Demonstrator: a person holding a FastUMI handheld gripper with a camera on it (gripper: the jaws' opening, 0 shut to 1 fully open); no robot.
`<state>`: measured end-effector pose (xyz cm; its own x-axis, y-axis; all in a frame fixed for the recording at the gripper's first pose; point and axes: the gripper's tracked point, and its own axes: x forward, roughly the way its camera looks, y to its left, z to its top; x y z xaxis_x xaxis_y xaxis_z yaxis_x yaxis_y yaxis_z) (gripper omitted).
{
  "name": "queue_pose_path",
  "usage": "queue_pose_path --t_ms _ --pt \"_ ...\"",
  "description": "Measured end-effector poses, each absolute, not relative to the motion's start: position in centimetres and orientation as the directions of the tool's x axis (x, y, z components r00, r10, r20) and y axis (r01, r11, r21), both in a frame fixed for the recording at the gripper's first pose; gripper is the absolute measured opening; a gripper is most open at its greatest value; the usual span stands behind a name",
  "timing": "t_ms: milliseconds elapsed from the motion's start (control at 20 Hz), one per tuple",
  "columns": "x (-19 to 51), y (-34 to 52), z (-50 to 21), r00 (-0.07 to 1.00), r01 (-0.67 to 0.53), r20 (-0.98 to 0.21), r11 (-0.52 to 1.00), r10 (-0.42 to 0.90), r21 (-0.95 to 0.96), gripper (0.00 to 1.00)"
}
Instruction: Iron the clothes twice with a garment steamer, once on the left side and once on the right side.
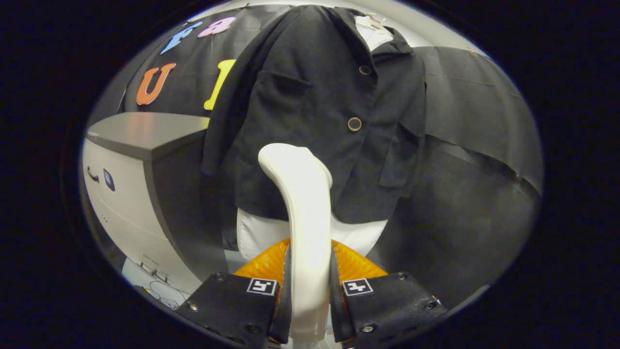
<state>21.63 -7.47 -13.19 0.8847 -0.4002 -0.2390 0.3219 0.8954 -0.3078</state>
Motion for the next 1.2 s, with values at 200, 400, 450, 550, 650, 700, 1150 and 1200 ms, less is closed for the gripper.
queue_pose_path --t_ms 200,400,450,550,650,700,1150,1200 --pt "21.0 -8.5 -16.7 0.860 0.322 -0.291 0.888 -0.420 -0.329 0.36" --pt "20.3 -8.8 -19.4 0.838 0.314 -0.335 0.883 -0.431 -0.350 0.36" --pt "20.3 -8.9 -19.7 0.834 0.312 -0.343 0.882 -0.433 -0.353 0.36" --pt "19.9 -8.8 -19.5 0.835 0.315 -0.341 0.883 -0.432 -0.349 0.36" --pt "19.5 -8.7 -18.1 0.846 0.321 -0.317 0.884 -0.429 -0.339 0.36" --pt "19.0 -8.8 -16.9 0.851 0.333 -0.298 0.883 -0.432 -0.330 0.36" --pt "16.6 -16.0 3.7 0.869 0.493 0.007 0.863 -0.495 -0.110 0.36" --pt "16.8 -16.9 6.0 0.863 0.505 0.038 0.859 -0.503 -0.091 0.36"
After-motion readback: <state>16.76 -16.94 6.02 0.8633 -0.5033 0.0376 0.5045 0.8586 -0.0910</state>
